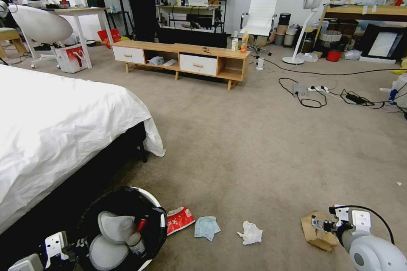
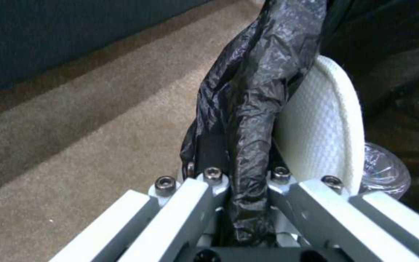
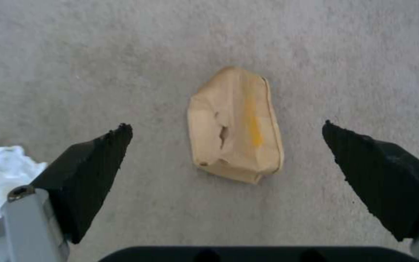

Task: Pick up the trash bin and place the garbage on the floor into it.

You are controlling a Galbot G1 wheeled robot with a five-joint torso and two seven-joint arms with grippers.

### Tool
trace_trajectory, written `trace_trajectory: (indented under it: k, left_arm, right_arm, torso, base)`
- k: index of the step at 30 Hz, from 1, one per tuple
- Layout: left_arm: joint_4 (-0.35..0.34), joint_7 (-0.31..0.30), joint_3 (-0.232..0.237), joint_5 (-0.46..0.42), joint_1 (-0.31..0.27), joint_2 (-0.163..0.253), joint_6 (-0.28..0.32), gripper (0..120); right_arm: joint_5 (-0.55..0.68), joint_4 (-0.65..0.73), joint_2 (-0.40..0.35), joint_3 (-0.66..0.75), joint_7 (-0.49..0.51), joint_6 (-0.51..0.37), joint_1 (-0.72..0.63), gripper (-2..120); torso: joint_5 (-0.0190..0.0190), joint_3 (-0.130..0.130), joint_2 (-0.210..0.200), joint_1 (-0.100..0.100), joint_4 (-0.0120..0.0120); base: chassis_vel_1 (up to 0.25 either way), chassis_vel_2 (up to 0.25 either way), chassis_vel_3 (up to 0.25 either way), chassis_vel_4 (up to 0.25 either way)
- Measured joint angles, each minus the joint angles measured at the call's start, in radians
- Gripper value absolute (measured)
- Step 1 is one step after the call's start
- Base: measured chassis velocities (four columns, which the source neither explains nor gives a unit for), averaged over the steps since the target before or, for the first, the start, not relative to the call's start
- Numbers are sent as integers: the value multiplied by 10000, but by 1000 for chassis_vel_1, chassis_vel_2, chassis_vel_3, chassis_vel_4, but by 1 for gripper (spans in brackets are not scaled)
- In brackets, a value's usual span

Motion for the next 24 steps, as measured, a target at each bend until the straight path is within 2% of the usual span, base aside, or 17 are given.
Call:
trace_trajectory:
  k: [24]
  left_arm:
    - [179, 3, -98, 24, -34, 14, -6, 2]
  right_arm:
    - [-722, -3154, 298, -587, -745, 918, 1156, 100]
  torso:
    - [0, 0, 1, 0, 0]
  base:
    - [0, 0, 0, 0]
